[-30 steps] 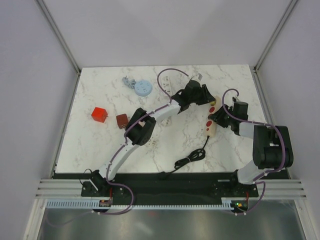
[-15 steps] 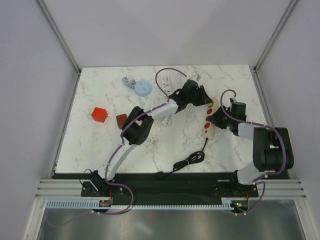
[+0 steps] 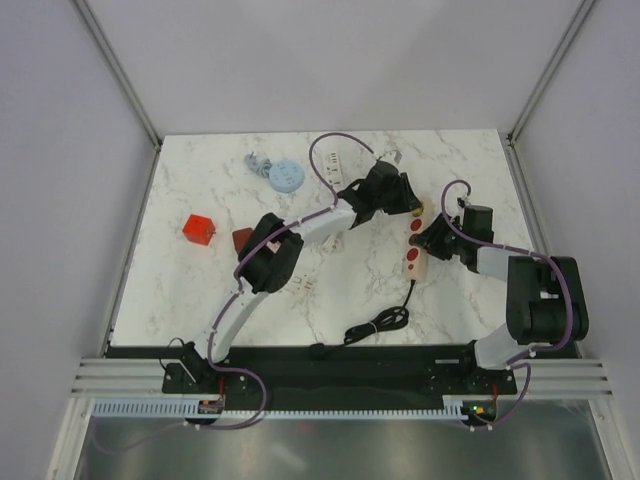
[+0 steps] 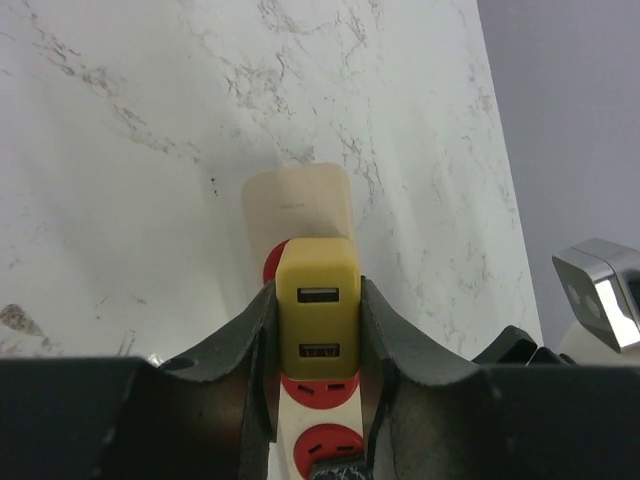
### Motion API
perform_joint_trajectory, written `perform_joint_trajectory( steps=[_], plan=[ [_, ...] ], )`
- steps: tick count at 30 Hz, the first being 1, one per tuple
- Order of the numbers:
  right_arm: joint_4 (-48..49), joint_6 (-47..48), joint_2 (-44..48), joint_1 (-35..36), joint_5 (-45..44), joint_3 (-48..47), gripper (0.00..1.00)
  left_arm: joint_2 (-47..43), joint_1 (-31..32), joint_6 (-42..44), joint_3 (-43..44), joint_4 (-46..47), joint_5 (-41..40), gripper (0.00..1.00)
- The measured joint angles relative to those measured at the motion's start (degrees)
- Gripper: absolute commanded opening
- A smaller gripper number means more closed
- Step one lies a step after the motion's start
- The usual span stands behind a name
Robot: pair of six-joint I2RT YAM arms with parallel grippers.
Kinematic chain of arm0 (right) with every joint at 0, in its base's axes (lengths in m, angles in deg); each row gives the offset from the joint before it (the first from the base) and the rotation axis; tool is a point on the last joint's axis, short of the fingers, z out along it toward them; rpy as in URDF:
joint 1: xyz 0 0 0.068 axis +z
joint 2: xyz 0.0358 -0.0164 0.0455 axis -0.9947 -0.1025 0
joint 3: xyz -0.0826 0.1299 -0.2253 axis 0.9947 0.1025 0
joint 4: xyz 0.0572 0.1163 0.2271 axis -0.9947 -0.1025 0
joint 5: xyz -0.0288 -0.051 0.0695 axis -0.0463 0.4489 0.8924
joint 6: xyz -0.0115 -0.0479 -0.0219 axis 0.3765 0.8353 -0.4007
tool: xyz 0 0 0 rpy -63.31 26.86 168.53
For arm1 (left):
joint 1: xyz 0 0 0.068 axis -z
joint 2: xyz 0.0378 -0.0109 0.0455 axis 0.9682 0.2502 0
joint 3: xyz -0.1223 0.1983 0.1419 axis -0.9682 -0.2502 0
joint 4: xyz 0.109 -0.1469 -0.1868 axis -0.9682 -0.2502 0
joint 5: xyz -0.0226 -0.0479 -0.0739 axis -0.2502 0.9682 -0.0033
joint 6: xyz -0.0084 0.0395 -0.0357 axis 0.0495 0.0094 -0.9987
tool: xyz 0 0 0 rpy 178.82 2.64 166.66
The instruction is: Pull the plug off the socket
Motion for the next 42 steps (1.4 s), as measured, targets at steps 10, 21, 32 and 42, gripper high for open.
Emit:
perform_joint_trajectory(
  steps=[10, 21, 32, 42],
  plan=[
    [-0.17, 1.9, -0.52, 0.85, 2.95, 0.2, 0.0, -5.51, -3.93, -5.31, -11.56, 6.05, 8.9, 0.02],
    [0.61, 0.17, -0.57, -0.81, 0.5, 0.13, 0.0, -16.63, -3.87, 2.38, -19.74, -1.6, 10.84, 0.02],
    [1.36, -0.52, -0.61, -0.96, -1.36, 0.07, 0.0, -36.33, -8.35, 5.35, -32.65, -3.87, 9.16, 0.02],
    [1.36, -0.5, -0.61, -0.96, -1.49, -0.09, 0.0, -63.8, -8.17, 11.13, -60.5, -17.42, -10.95, 0.02]
  ],
)
